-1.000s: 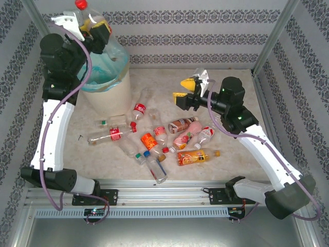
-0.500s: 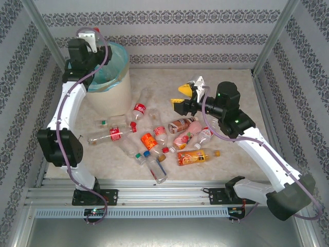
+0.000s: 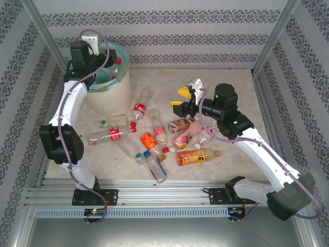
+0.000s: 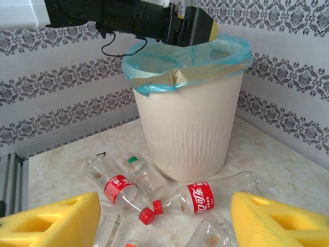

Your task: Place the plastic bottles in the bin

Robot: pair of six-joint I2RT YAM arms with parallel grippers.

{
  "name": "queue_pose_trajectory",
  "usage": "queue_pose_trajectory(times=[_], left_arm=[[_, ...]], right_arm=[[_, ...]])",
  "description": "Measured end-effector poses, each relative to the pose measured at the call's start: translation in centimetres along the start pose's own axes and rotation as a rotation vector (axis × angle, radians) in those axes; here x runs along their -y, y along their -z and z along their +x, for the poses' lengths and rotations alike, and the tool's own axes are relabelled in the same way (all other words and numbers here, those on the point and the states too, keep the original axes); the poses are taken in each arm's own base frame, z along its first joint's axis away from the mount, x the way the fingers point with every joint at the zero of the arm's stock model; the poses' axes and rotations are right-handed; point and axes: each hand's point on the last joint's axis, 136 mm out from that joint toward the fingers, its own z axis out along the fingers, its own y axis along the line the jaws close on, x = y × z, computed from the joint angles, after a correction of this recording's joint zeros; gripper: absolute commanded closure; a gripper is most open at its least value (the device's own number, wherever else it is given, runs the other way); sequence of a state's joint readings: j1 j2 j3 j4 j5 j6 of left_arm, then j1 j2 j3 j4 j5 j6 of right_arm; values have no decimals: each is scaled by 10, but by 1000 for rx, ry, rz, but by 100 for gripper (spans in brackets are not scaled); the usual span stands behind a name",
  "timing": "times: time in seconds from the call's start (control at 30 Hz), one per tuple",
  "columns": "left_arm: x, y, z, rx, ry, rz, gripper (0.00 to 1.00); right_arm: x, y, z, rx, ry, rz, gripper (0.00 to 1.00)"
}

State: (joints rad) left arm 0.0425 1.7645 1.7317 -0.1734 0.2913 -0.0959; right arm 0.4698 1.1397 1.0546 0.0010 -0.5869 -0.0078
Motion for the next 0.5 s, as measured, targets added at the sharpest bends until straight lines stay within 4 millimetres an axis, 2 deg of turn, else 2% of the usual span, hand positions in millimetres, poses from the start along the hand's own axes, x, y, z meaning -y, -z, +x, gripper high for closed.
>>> queue_pose_trajectory(times=[0.5], left_arm=[[2, 1, 0, -6, 4, 22, 22]], right_arm=[[-2, -3, 3, -14, -5, 9, 30]])
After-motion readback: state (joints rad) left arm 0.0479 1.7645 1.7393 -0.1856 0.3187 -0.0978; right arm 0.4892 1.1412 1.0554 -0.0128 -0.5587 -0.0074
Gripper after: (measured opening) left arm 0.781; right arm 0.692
